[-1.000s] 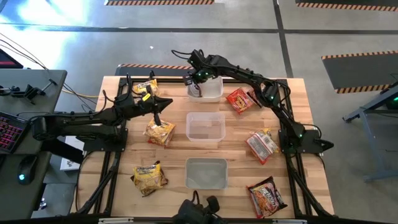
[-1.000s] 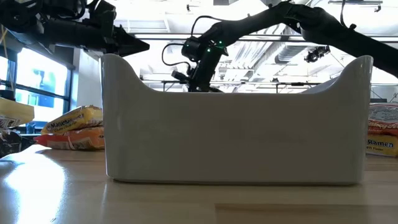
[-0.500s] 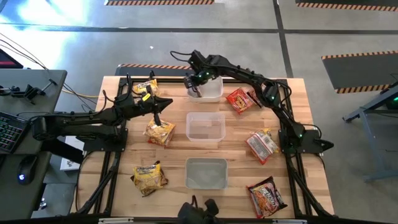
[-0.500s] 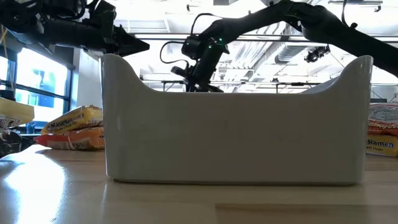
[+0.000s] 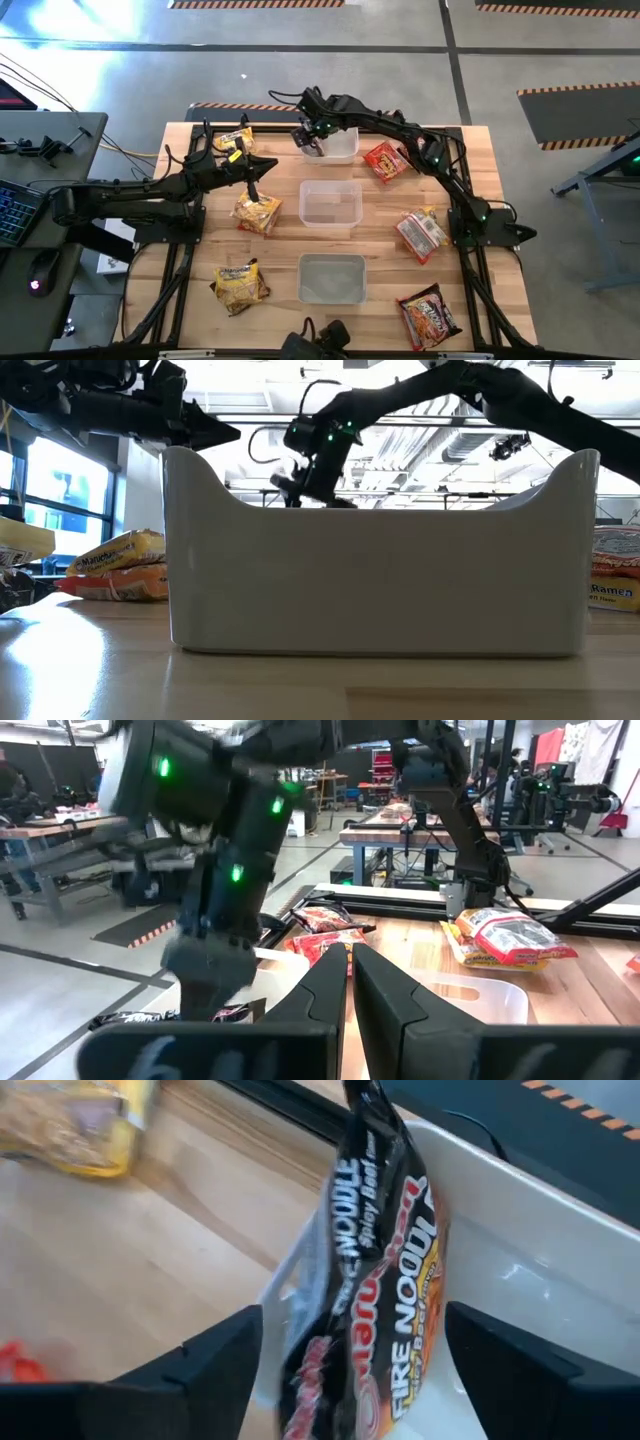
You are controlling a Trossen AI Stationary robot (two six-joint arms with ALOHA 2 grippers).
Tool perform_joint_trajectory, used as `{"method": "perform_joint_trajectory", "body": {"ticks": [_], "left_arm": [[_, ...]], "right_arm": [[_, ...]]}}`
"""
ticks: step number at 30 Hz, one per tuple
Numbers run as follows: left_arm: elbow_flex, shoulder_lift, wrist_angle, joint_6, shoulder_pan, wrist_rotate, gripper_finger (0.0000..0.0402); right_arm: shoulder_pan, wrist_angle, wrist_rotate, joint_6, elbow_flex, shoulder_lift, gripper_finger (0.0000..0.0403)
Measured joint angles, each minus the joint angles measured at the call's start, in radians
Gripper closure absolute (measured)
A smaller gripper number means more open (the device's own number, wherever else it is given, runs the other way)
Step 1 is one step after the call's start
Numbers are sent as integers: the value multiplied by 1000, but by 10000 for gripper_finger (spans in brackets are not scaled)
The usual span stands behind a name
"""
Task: Sort Maruchan noodles
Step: Put the black noodle pack into the white bin
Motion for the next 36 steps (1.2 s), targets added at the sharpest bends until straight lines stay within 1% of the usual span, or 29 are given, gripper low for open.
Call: {"method": "perform_joint_trajectory", "body": {"ticks": [4,8,11,17,19,20,21,26,31,36], "left_arm": [[0,0,0,0,0,1,390],[0,0,0,0,0,3,390],[0,0,0,0,0,5,390],[0,0,-1,0,0,6,390],[0,0,-1,0,0,6,390],[0,0,-1,0,0,6,390],[0,0,-1,-1,0,6,390],[0,0,0,-4,0,7,390],[0,0,2,-20,0,8,390],[0,0,-3,-20,0,10,390]], "right_arm": [[0,2,-34,-4,-1,40,127],[-3,6,-31,6,-1,44,169],[-11,9,-27,27,0,44,222],[-16,28,-24,45,0,41,348],[-13,31,-26,58,0,41,381],[-14,30,-27,68,4,41,390],[-15,28,-26,85,7,41,393],[-19,31,-21,219,7,24,387],[-17,37,6,328,8,16,398],[1,96,34,409,8,15,391]]}}
